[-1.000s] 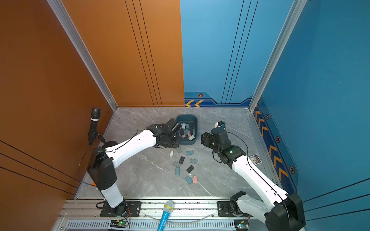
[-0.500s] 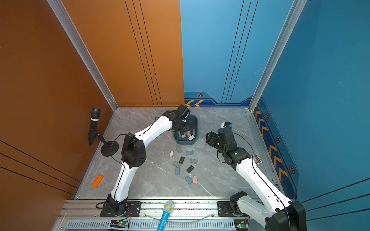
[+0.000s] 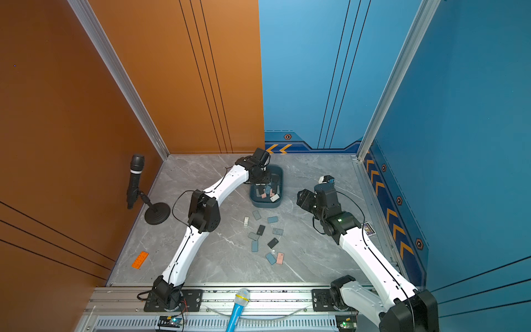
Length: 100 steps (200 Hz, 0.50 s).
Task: Put the eraser in the storage box
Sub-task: Place the eraser in the storage box.
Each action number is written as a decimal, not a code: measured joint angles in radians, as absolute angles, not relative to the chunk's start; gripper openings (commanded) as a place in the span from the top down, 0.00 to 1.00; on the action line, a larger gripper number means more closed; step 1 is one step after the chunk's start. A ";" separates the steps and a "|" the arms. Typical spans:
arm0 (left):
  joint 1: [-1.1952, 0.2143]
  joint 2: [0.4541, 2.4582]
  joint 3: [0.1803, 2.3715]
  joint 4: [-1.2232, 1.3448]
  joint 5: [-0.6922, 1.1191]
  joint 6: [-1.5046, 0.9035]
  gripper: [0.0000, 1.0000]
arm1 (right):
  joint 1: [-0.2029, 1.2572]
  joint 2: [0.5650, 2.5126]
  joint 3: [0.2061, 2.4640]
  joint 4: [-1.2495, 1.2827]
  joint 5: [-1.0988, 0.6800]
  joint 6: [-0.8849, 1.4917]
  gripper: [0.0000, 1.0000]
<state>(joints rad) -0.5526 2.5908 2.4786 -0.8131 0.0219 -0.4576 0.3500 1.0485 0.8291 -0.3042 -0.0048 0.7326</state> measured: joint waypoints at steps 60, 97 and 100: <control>-0.561 2.566 2.449 -0.812 0.039 -0.456 0.51 | 0.350 1.074 0.829 -0.305 -0.027 0.733 0.31; -0.578 2.409 2.306 -0.791 0.044 -0.445 0.52 | 0.370 1.069 0.829 -0.329 -0.026 0.729 0.32; -0.580 2.392 2.287 -0.782 0.044 -0.443 0.52 | 0.375 1.068 0.830 -0.335 -0.026 0.728 0.32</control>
<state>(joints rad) -0.5797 2.3917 2.2868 -0.7818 0.0437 -0.4431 0.3748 1.0679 0.8295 -0.3347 -0.0257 0.7284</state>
